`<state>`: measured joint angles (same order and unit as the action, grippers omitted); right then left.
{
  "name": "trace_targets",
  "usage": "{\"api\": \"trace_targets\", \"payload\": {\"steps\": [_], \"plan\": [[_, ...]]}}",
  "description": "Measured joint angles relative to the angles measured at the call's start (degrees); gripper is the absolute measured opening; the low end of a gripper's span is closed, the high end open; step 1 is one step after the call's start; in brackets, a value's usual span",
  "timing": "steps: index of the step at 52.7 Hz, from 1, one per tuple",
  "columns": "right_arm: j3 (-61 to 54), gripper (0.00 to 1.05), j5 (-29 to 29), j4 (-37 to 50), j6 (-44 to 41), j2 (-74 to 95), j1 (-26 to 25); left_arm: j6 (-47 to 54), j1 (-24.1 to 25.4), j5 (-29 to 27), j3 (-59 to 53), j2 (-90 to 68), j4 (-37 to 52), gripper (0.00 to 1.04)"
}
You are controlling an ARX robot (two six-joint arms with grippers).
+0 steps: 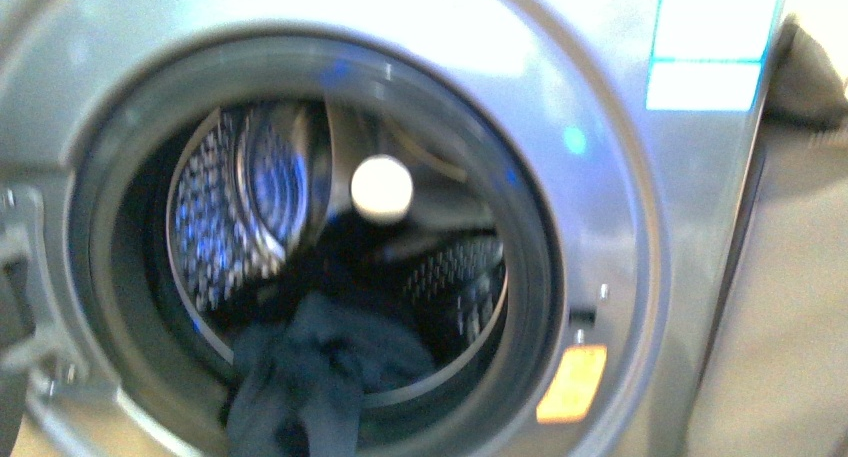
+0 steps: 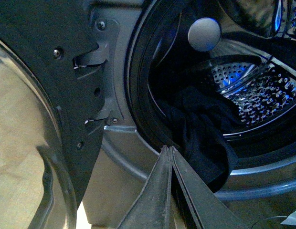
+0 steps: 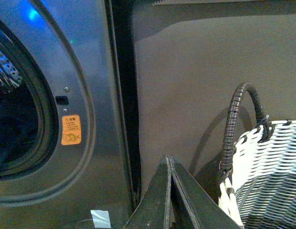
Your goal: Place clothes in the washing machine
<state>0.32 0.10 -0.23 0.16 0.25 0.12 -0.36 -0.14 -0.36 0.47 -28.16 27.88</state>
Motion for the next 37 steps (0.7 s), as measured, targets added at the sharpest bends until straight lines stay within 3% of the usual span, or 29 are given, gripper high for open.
{"api": "trace_targets", "payload": {"steps": [37], "plan": [[0.0, 0.02, 0.0, 0.0, 0.0, 0.0, 0.0, 0.1, 0.0, 0.3, 0.0, 16.9, -16.4, 0.04]]}}
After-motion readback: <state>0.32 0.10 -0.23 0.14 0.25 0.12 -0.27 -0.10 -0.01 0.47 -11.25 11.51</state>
